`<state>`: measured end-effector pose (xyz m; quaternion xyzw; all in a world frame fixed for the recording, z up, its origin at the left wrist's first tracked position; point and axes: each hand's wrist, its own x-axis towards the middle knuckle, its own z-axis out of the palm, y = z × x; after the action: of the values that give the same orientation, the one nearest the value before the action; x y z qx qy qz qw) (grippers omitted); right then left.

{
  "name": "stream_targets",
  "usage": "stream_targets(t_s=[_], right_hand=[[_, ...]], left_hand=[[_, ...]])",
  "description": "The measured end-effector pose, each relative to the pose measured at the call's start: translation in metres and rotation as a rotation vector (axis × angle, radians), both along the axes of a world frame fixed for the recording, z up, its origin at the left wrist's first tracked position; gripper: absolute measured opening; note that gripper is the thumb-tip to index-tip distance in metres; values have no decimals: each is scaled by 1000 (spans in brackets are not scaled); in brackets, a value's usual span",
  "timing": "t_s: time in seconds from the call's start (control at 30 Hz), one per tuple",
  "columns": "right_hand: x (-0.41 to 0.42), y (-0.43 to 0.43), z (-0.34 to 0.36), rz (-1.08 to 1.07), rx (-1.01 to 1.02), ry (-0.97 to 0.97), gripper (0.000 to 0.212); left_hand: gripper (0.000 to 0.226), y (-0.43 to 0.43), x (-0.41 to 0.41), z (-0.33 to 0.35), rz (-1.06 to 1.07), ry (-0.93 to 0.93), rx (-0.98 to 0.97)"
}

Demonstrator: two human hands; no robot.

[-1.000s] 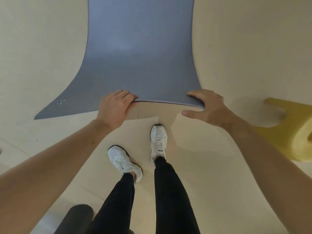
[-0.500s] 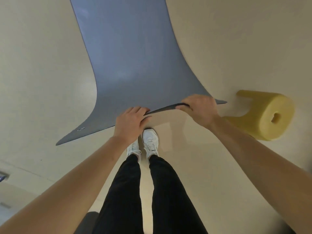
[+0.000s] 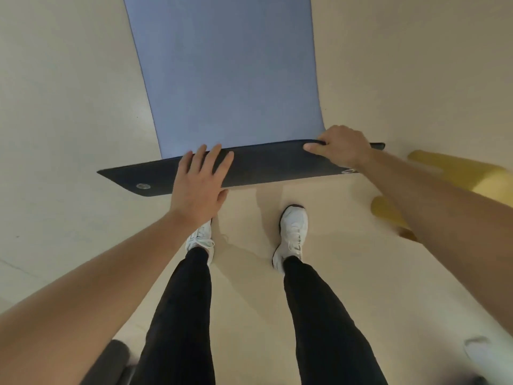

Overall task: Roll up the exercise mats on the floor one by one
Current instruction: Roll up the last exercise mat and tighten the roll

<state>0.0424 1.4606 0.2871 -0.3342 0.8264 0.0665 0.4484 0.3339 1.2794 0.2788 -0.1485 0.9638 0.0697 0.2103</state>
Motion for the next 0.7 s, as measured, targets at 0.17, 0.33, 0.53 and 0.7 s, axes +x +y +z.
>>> stream_targets(t_s=[0.17, 0.33, 0.53, 0.7], right_hand=[[1, 13, -110, 177, -8, 131, 59], [18, 45, -201, 261, 23, 397, 54], [45, 66, -307, 197, -234, 431, 39], [39, 57, -348, 209, -488, 236, 67]], left_hand=[[111, 35, -2, -97, 88, -172, 1], [151, 79, -5, -183, 126, -228, -42], [160, 63, -16, -281, 35, -251, 83], [146, 42, -20, -303, 49, -184, 238]])
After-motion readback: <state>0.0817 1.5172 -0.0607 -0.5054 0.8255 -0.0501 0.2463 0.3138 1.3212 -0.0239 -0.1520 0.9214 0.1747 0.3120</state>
